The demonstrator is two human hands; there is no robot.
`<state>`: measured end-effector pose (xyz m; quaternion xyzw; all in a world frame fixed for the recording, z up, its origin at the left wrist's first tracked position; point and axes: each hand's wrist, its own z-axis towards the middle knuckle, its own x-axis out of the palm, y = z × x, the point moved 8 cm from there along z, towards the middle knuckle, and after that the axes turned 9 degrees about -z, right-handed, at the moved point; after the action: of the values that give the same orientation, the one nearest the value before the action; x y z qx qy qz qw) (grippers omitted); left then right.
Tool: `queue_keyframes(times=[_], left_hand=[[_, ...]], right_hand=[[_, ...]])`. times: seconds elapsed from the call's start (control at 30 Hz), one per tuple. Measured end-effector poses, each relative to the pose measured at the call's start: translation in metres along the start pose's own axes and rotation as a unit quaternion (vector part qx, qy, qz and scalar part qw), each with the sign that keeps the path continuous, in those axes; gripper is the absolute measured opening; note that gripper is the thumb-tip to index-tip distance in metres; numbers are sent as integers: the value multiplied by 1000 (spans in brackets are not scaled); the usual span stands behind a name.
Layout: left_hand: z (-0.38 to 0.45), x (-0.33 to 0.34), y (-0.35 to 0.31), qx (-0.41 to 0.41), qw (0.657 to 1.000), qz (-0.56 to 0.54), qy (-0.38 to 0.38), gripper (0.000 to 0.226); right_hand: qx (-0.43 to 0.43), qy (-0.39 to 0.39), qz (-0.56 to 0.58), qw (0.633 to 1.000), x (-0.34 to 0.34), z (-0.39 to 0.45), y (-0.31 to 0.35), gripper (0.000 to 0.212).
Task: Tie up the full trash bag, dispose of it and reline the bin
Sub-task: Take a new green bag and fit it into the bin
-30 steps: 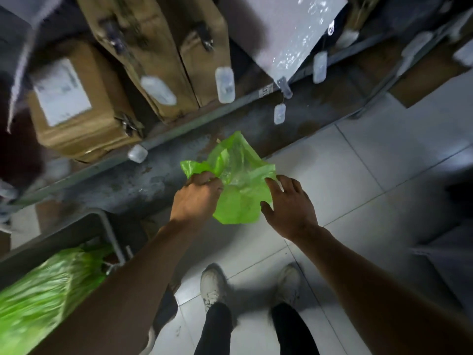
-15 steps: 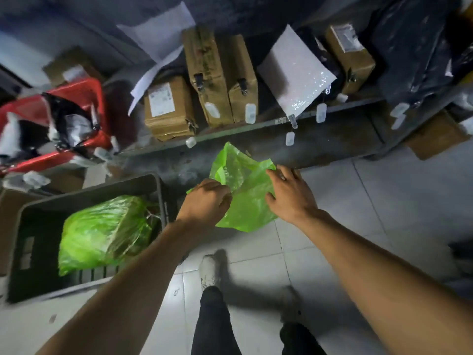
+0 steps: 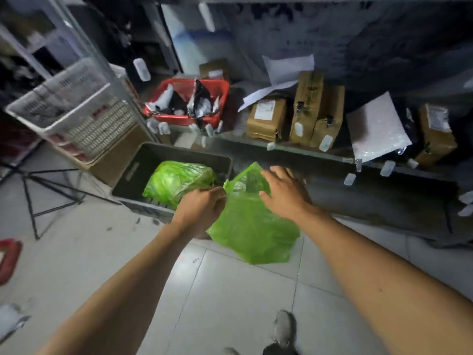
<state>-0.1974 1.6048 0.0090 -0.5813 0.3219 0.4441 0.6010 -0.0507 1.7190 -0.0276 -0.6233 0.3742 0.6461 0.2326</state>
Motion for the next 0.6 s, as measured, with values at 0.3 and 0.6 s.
queue_keyframes(times=[0.3,0.6], left_hand=[[-112,-83,83,-127,991,37,-25,19],[-281,-160,167,-273,955,10,-115,17]], right_hand=[[-161,16,-13,987,-13,-10,181,53],[-290,12,-48,956,-2,-61,357,53]])
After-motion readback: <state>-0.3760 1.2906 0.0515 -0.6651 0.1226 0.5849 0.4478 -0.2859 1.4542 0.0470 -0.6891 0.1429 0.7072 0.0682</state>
